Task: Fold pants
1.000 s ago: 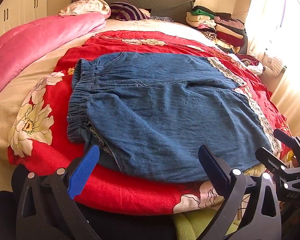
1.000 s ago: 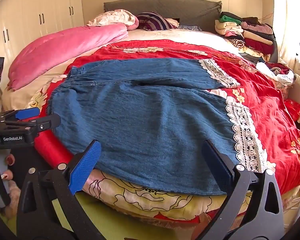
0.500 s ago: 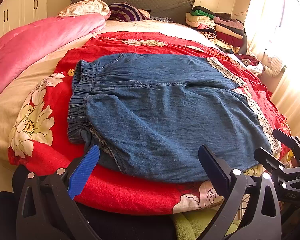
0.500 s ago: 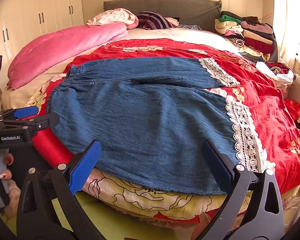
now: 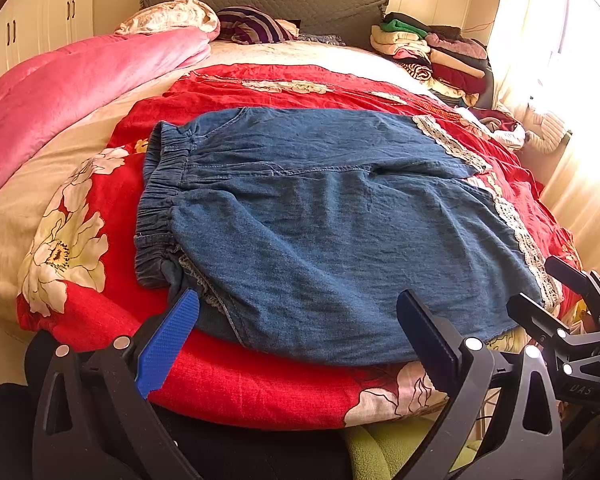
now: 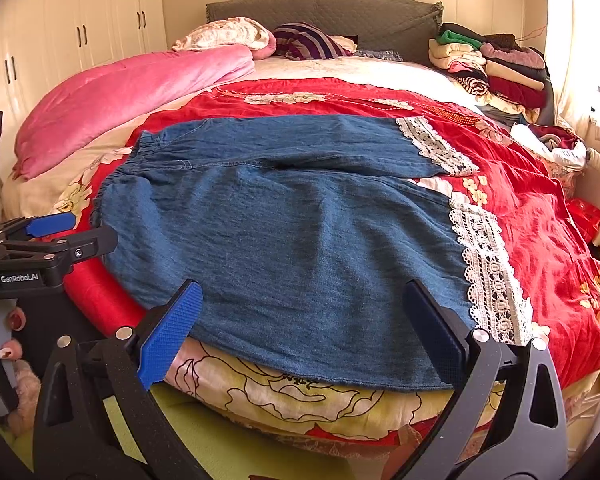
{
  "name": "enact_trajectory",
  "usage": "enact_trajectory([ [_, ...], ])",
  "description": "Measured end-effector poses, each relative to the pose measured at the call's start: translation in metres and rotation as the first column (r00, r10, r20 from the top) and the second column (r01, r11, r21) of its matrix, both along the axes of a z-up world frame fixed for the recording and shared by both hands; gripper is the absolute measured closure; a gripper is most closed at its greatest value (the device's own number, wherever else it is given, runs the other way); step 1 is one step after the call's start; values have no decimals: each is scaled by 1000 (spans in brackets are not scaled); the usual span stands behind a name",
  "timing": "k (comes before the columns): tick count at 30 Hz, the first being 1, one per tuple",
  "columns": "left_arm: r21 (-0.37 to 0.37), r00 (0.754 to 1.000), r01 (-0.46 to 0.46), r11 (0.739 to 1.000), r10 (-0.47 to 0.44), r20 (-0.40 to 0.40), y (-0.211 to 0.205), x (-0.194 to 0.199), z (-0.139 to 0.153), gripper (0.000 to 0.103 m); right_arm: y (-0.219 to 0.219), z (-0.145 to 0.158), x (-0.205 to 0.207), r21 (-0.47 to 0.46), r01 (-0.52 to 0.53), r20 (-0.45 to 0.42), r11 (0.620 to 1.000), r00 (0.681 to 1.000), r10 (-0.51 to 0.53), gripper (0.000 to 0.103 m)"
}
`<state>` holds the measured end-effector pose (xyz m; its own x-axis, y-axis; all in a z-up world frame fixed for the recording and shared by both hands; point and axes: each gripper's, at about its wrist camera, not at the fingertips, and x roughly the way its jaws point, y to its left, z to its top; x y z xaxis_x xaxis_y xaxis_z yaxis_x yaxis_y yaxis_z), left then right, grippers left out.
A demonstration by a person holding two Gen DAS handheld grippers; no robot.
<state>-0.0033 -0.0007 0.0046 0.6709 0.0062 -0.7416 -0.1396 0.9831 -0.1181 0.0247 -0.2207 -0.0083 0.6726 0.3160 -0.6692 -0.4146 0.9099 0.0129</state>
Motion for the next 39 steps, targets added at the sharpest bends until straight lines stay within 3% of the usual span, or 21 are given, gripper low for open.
enact_trajectory([
  [21,2,1000,-13,1000,13,-1,8,6,2,4,11,13,16,-19,-17,38,1000,999,18,8],
  [39,-9,989,-148,989,148,6,95,67,22,4,76,39,90,-79,-100,111,992,988,108,8],
])
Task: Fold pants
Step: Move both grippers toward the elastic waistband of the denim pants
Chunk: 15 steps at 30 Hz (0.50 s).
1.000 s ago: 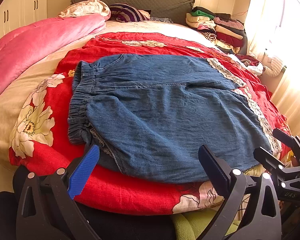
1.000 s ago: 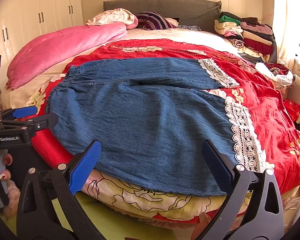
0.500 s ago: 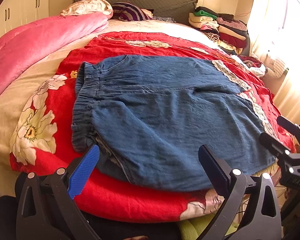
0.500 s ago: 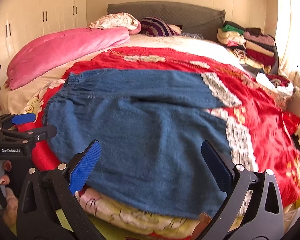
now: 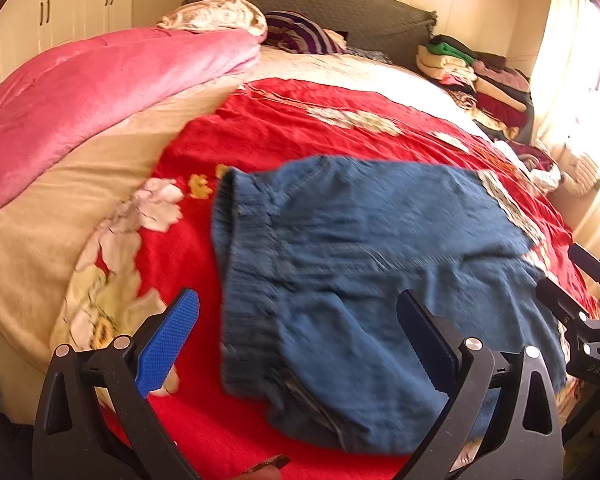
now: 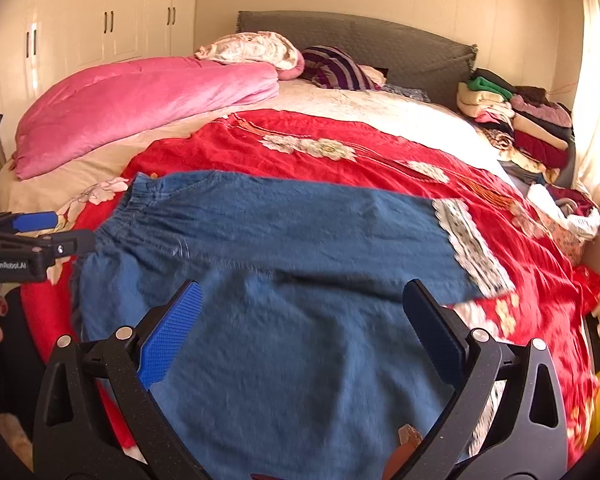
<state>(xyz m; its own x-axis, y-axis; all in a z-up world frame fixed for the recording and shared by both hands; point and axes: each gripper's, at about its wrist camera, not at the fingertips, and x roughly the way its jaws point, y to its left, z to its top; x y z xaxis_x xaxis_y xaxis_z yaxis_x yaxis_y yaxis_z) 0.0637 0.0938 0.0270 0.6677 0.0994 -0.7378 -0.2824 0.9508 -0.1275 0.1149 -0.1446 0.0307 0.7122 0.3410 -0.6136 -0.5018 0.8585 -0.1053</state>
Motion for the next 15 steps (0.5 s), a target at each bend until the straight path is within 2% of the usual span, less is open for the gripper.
enact_trajectory([
  [7,1,998,-65,998,65,-20,41,29,-7,4,32,-5,35,-42,-28,-7,999,1000,28,8],
  [15,-21,991,-105,994,103,-90,84,71,-30,4,72,-10,68,-91,-75,-7,993,997,75,8],
])
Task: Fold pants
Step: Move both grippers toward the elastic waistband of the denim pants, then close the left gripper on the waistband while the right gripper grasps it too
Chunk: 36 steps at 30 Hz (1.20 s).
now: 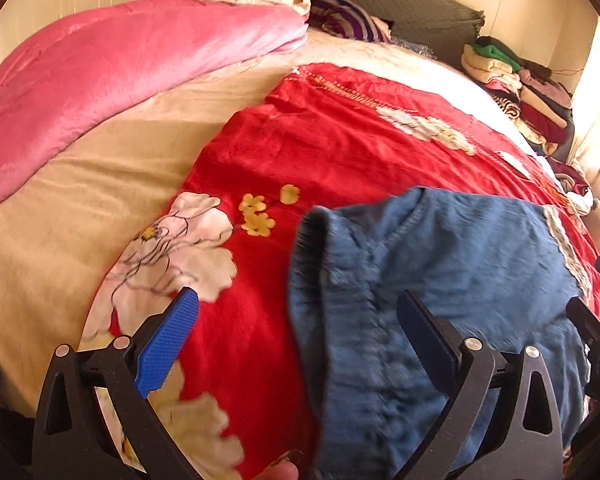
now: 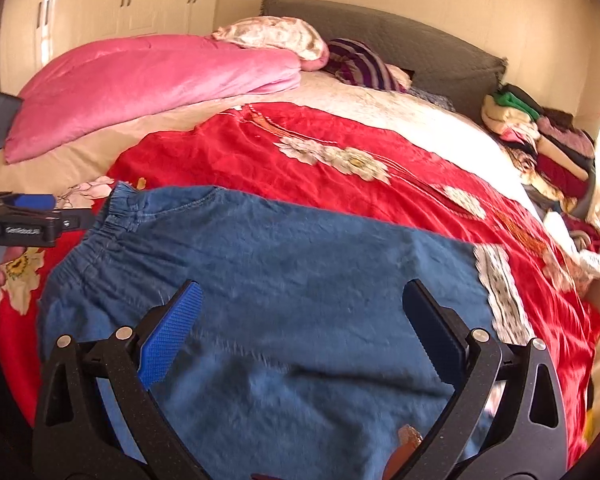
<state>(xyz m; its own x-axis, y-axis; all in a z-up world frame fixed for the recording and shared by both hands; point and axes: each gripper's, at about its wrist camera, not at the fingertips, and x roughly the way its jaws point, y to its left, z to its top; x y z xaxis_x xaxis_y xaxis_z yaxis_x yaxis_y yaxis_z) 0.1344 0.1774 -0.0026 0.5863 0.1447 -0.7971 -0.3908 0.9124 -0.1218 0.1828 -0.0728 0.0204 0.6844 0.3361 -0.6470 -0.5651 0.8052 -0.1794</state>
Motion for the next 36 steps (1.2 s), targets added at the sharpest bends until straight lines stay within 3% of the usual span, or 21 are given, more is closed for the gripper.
enact_trajectory([
  [7,-25,998,3,1000,-5,-57,20,30,-22,4,35,-7,29,-58,-73,-7,996,997,73,8],
  [16,-38,997,62,997,-63,-33,20,49,-33,6,61,-27,80,-70,-140,-114,988,985,131,8],
  [21,-84,992,126,988,-125,12,17,51,-35,52,74,-33,102,-108,-184,-130,977,977,170,8],
  [22,-91,989,145,985,-143,28,15,51,-34,69,77,-35,104,-115,-200,-138,973,973,184,8],
  [23,-85,986,161,983,-158,47,12,49,-32,73,81,-37,108,-125,-224,-145,966,968,206,8],
  [27,4,978,191,982,-191,88,-5,38,-19,80,93,-46,119,-182,-284,-145,941,955,260,8],
  [36,26,966,225,974,-226,124,-13,24,-1,86,121,-73,120,-312,-432,-158,846,902,403,11],
])
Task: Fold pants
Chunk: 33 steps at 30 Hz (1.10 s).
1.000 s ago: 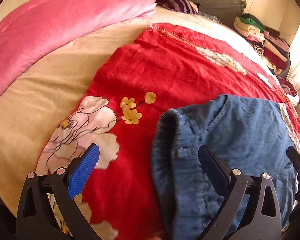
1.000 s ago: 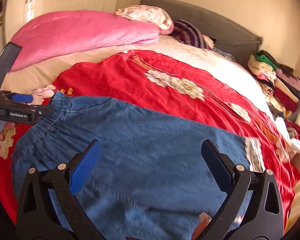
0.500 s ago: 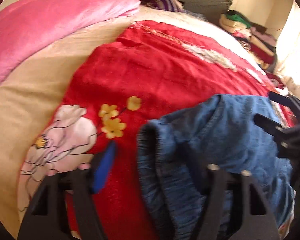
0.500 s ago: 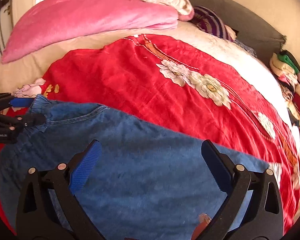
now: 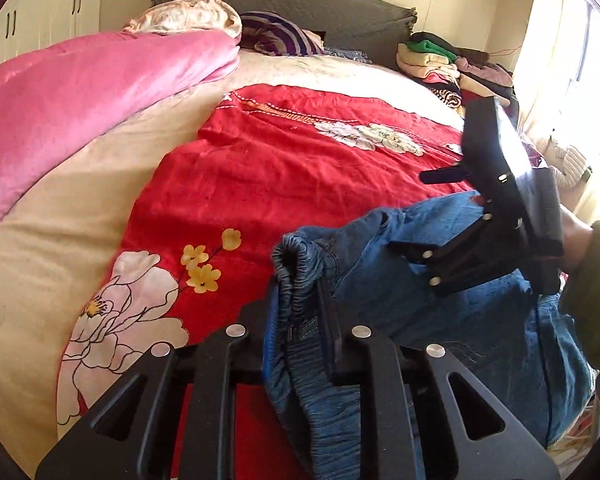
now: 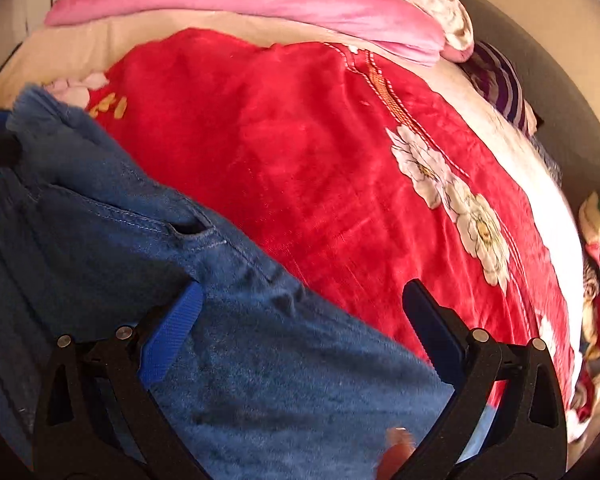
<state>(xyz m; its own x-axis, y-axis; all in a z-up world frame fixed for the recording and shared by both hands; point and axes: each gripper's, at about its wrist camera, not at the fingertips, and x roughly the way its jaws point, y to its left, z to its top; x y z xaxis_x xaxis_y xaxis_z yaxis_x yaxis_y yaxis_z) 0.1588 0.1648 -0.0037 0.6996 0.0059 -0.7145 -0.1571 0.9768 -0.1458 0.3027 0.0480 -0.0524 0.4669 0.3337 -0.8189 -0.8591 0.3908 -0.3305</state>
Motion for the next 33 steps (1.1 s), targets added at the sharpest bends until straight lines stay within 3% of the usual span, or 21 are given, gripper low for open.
enact_trajectory([
  [2,3,1000,5,1000,-5,3,-2,-2,1,87,1,0,-3,14,-12,-38,1000,999,12,35],
  [3,6,1000,7,1000,-7,5,-3,-2,2,87,-1,2,-5,46,-29,-92,999,995,33,63],
  [4,9,1000,8,1000,-8,8,-3,-3,3,87,-2,4,-10,70,-41,-120,997,992,49,75],
  [5,16,1000,10,1000,-11,12,-4,-5,5,87,-3,5,-14,73,-41,-107,996,993,48,78],
  [7,32,1000,14,999,-15,21,-7,-9,7,87,-9,9,-22,76,-17,-82,997,996,23,97],
  [11,57,999,12,998,-14,30,-9,-19,12,87,-43,33,-34,210,61,-114,976,993,-37,99],
  [18,86,998,14,996,-19,64,-19,-42,23,87,-94,72,-78,358,89,-110,929,993,-53,99],
  [26,97,994,46,994,-54,91,-34,-75,34,87,-127,92,-135,431,73,-100,899,994,-32,99],
  [33,128,992,80,989,-92,89,-51,-102,37,87,-145,90,-178,442,55,-115,895,993,-5,99],
])
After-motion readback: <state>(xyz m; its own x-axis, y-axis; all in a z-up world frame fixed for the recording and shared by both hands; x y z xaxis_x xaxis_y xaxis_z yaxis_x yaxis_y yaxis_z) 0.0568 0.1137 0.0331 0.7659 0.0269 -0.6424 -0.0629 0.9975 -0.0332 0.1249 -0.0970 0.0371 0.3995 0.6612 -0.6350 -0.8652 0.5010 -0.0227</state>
